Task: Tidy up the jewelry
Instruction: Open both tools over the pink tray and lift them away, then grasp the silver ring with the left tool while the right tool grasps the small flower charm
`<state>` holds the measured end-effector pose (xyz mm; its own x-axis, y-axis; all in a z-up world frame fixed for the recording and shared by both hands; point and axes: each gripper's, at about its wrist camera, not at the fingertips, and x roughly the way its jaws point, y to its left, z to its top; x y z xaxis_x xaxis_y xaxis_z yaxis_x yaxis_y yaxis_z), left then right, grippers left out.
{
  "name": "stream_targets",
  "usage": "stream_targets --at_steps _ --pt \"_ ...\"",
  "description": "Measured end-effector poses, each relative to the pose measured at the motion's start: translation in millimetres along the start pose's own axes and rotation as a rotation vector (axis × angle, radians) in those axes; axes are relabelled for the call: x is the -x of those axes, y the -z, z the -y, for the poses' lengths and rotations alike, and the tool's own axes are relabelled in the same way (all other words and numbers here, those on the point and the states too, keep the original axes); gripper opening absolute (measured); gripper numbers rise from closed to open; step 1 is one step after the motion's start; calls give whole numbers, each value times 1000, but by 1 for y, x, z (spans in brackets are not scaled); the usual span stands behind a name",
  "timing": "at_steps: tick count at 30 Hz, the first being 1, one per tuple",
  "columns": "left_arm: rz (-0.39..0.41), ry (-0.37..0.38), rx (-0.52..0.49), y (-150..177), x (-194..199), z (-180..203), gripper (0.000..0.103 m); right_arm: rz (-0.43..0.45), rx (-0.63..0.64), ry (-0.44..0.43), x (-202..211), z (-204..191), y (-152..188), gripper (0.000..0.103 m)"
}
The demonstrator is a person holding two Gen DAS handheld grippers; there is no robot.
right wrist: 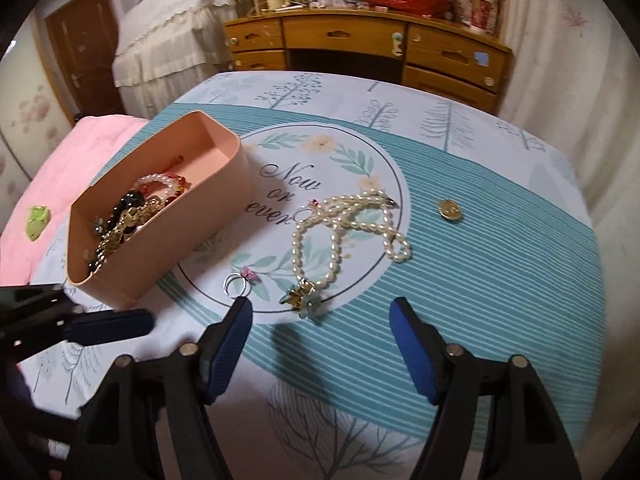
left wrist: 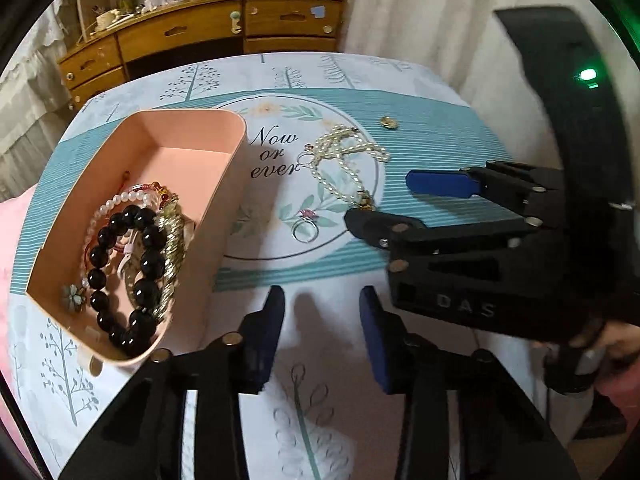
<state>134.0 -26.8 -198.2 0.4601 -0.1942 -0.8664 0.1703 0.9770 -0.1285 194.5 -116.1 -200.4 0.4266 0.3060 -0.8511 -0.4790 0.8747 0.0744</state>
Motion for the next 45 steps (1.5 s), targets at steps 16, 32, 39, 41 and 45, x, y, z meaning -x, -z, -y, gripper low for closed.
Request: stream_targets --at_steps 16,32,39,41,45 --pt "60 -147 36 -27 -38 7 28 -19 6 -193 -12 14 -11 25" --pt "94 -142 46 -33 -42 6 13 1 -119 -232 -4 40 -13 25" --pt "79 -133 64 -33 -39 4 2 13 -140 -230 2 45 -15 25" --pt "80 -112 71 -32 -39 3 2 19 -146 -229 4 46 -15 25" --pt "75 -115 61 -30 -38 3 2 29 -152 -216 7 44 -16 25"
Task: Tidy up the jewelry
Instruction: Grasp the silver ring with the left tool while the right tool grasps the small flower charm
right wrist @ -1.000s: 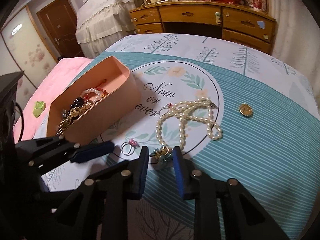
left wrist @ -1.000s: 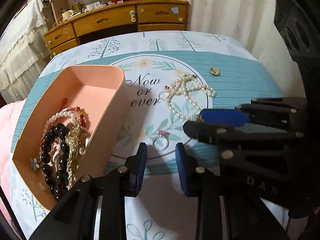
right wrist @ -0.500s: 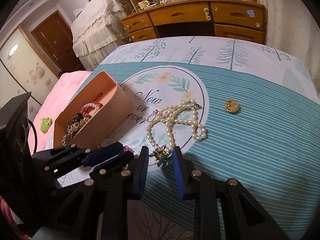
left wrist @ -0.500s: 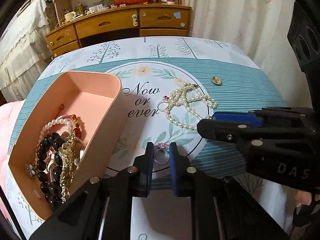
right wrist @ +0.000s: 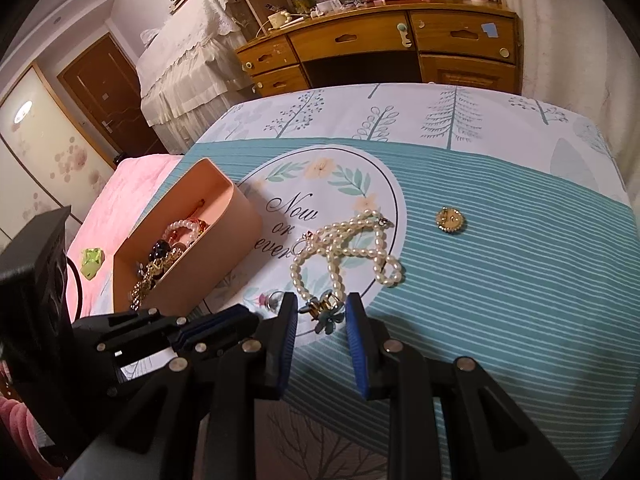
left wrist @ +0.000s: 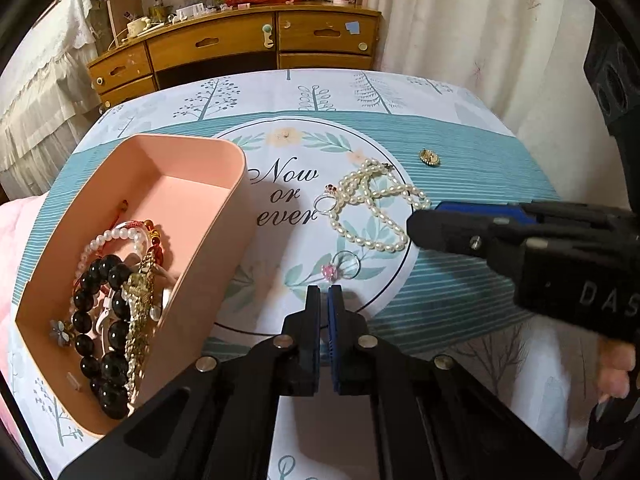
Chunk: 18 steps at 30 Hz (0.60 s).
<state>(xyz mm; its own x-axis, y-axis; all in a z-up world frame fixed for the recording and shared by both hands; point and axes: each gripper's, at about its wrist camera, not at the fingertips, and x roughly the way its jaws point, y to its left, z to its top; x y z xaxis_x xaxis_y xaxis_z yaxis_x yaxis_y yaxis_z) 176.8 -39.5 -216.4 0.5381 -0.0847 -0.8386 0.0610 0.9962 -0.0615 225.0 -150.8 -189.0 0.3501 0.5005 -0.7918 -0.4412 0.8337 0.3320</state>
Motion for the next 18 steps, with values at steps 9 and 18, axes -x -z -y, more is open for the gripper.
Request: stream_targets --at_steps 9,18 --pt "-13 69 36 -7 -4 -3 27 23 -24 20 7 0 -3 25" --pt "31 15 0 -15 -12 8 18 16 -48 39 9 8 0 25"
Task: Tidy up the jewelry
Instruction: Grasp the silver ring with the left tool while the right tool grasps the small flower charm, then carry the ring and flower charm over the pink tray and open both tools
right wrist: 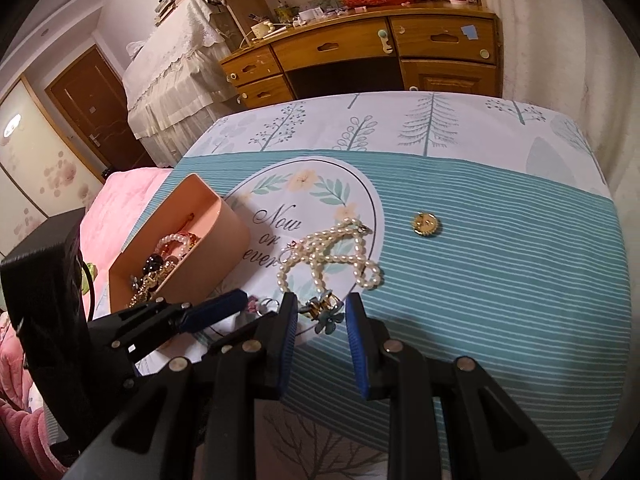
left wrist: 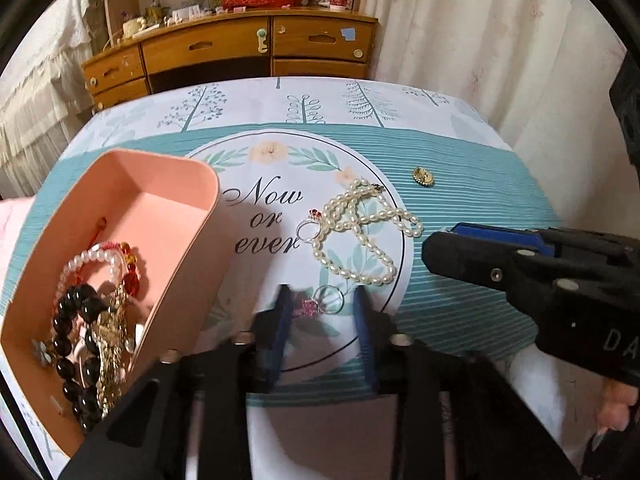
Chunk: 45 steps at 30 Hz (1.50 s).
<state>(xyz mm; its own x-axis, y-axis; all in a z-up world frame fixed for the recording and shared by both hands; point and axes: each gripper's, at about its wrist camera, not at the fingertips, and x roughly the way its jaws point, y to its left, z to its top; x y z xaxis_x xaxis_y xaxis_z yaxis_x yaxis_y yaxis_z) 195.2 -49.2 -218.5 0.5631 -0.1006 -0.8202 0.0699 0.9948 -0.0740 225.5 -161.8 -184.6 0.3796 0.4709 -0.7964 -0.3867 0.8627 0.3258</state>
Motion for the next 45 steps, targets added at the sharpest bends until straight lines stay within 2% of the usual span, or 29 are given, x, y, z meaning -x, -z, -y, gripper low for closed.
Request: stream_targets --at_steps 3,4,5,15,23,27,33,43,45 --pt "6 -10 -15 -1 0 1 17 1 -12 2 1 3 1 25" --pt "6 -8 -2 -1 0 0 8 3 -16 1 1 4 1 25" --pt "7 -6 2 -1 1 -1 6 4 -22 0 1 5 1 25" --pt "14 17 -6 0 6 -5 6 15 -27 11 4 1 -1 25" --pt "38 61 13 2 41 -19 6 44 -60 11 11 -10 -3 25" --pt "63 88 23 -1 70 -33 6 78 -98 -26 15 -24 -6 25" --pt "74 66 11 -4 97 -62 6 126 -128 -94 18 -54 -12 25" --pt "82 58 40 -1 121 -123 6 179 -129 -191 6 -116 -27 25" --pt "79 60 50 -2 121 -133 6 198 -127 -178 3 -129 -31 25"
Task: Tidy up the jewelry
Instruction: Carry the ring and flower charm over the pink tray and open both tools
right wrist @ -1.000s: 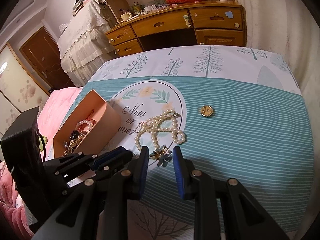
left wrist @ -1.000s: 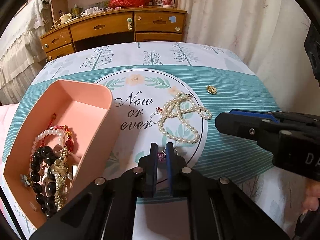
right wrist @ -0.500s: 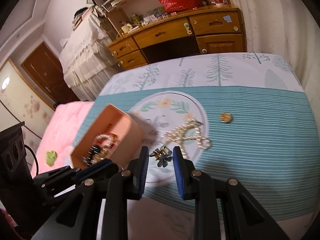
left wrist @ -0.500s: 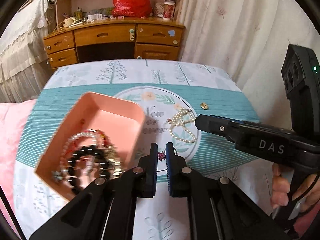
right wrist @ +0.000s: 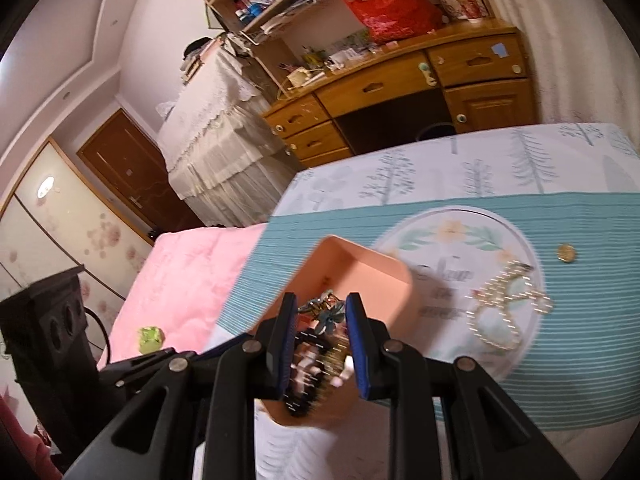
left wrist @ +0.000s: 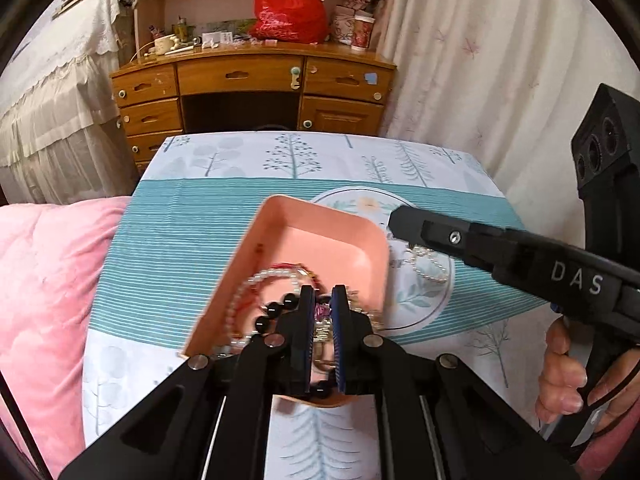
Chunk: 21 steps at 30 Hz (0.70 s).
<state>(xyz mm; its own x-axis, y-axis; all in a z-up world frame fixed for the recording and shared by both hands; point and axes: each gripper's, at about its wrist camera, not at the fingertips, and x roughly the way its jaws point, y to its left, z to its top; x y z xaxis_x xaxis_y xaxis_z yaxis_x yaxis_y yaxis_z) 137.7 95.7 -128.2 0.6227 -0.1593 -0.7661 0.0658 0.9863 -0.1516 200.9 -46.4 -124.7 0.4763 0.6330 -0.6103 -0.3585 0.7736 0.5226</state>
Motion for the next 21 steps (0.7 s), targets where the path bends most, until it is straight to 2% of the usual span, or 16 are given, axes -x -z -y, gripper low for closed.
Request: stream_targets --at_steps 2,4,5,7,9,11,15,17,21 --pt "-9 5 16 -3 -1 -12 18 14 -12 8 -6 -6 -2 25" --pt "-49 18 34 -5 -6 -22 56 9 -23 46 -12 -10 -4 27" --pt "-59 35 46 -6 -7 -26 58 -5 -24 80 -16 -11 -4 31" --pt "-77 62 62 -8 -8 -35 61 -11 -16 115 -17 -12 -3 34" --pt "-109 57 57 -9 -10 -40 71 -7 -18 137 -15 -11 -1 35" --pt "-128 56 43 -9 -13 -42 73 -11 -33 163 -13 -8 2 47" --pt "-189 59 22 -9 -19 -41 80 -5 -76 229 -7 2 9 62" --pt "-207 77 14 -9 -20 -37 81 9 -107 262 -3 11 14 74" --pt "-207 142 -18 -8 -19 -19 81 22 -173 362 2 34 25 77"
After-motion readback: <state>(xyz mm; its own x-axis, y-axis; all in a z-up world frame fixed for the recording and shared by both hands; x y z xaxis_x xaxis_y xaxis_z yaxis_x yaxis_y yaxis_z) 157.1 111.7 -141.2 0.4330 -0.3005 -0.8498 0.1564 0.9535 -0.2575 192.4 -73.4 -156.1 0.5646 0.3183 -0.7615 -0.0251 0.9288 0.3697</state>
